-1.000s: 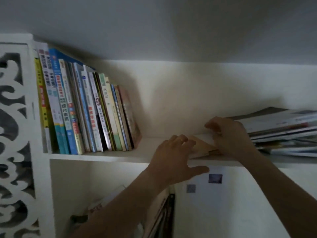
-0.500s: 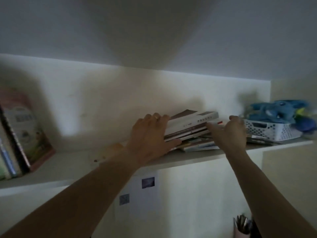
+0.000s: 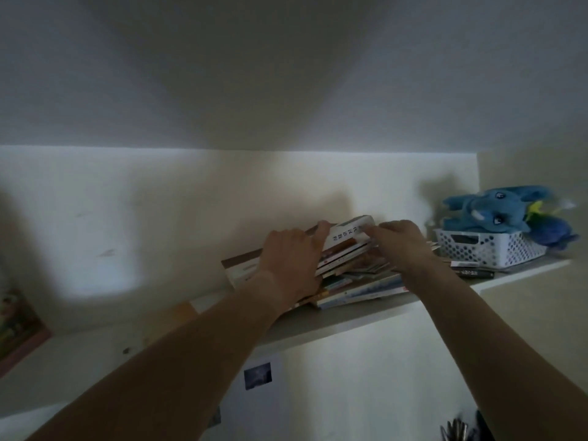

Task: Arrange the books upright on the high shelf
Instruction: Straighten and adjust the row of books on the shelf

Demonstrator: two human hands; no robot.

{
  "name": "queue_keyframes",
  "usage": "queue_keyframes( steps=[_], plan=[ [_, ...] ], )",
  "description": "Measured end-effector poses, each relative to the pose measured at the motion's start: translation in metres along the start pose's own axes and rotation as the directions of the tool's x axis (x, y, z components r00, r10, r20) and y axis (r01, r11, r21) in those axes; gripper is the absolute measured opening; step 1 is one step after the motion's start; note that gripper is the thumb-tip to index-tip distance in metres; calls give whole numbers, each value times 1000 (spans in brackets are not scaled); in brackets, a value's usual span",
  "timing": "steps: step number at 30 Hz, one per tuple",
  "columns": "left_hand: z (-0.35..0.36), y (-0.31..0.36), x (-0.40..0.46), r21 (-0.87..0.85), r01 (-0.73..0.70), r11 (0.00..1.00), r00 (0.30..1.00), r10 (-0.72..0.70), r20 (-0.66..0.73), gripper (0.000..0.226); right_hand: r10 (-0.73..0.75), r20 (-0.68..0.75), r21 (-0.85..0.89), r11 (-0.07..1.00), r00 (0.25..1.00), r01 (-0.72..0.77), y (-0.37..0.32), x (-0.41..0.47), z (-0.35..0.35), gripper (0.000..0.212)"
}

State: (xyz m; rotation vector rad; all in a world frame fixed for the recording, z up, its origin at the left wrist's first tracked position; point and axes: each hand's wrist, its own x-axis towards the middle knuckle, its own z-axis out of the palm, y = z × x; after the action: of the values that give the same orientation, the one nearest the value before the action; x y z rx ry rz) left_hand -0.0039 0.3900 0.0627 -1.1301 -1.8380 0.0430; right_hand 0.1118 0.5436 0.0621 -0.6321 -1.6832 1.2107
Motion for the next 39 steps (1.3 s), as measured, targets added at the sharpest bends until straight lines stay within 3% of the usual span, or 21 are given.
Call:
queue_keyframes(
  steps=[4,6,8,12,16,20,23,27,28,31,35,39],
  plan=[
    [1,-13,5,-72,-25,997,998,21,-58,80,65,95,350,932,993,-95,8,-7,2,72],
    [-1,-28,-3,-138,21,990,994,-35,-101,76,90,141,344,930,986,-134,4,-21,9,86],
    [-8,-50,-20,-209,110,972,978,-143,-152,77,66,283,300,941,957,-153,-11,-42,26,92],
    [-29,-90,-79,-364,208,908,868,-342,-359,75,-99,532,289,955,841,-70,-52,-95,99,91],
    [-45,-132,-153,-435,417,798,739,-576,-349,68,-325,538,417,905,778,90,-88,-141,183,103],
    [-50,-172,-212,-430,547,718,629,-692,-356,67,-434,648,426,888,626,176,-104,-185,261,104],
    [-58,-201,-236,-333,607,722,664,-691,-287,70,-428,671,411,894,606,176,-112,-203,298,96],
    [-73,-219,-262,-434,541,721,760,-640,-115,94,-477,663,374,879,577,296,-108,-206,316,73],
    [-76,-225,-269,-383,534,754,779,-615,-123,89,-481,660,376,877,577,301,-104,-206,319,66],
    [-82,-241,-288,-22,550,835,794,-530,-298,77,-476,636,366,879,608,306,-95,-212,320,51],
    [-74,-245,-294,-52,525,849,806,-516,-291,77,-487,543,169,861,684,479,-88,-227,320,50],
    [-47,-255,-290,-29,552,833,805,-542,-242,68,-668,344,50,715,660,697,-85,-239,335,56]
  ],
)
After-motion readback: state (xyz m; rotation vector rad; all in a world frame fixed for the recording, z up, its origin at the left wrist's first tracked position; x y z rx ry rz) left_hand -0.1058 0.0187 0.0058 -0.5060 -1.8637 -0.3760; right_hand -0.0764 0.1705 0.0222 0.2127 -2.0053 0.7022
